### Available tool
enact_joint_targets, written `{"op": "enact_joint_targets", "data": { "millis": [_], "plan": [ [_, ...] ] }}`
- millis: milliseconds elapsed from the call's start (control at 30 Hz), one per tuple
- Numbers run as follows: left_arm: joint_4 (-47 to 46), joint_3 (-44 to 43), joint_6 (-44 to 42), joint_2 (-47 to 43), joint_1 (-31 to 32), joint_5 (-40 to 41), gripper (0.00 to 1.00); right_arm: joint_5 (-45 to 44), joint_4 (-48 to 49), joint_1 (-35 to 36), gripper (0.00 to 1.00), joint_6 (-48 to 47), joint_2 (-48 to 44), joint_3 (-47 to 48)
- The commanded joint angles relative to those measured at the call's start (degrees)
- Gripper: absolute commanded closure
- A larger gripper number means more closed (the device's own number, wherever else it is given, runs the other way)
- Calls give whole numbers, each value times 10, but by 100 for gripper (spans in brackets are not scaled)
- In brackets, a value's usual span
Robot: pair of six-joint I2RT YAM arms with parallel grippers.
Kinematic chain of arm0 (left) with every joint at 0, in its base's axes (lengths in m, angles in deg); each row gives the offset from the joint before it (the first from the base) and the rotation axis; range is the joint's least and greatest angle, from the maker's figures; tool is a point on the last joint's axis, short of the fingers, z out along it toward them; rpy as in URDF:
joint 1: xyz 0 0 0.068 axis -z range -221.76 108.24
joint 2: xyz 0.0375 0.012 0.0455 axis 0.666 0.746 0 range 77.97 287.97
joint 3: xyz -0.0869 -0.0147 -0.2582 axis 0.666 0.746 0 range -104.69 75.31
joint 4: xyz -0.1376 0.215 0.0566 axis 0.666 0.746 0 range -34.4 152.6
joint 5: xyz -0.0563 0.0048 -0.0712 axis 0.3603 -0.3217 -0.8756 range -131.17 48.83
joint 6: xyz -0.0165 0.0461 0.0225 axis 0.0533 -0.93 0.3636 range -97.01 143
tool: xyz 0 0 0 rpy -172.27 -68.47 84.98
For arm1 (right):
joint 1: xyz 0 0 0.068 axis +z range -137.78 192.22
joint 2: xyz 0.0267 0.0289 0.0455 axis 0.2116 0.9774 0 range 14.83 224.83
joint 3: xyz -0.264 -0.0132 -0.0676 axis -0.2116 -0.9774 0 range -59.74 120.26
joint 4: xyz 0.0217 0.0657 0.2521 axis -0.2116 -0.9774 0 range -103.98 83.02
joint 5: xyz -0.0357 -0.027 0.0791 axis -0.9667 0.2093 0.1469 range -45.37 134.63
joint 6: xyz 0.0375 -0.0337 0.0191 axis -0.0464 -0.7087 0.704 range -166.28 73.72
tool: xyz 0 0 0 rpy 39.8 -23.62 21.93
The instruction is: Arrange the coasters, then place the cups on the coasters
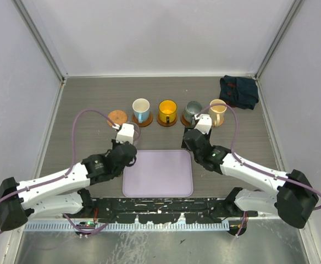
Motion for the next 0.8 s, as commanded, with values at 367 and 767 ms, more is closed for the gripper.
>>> {"op": "enact_joint_targets", "data": {
  "millis": [367,767],
  "plan": [
    [-213,28,-89,1,-268,-114,100,-125,-17,-17,0,23,-36,-17],
    [-370,16,-136,122,-381,-219,100,-232,11,-42,0,-9,-83,-51]
  ]
}}
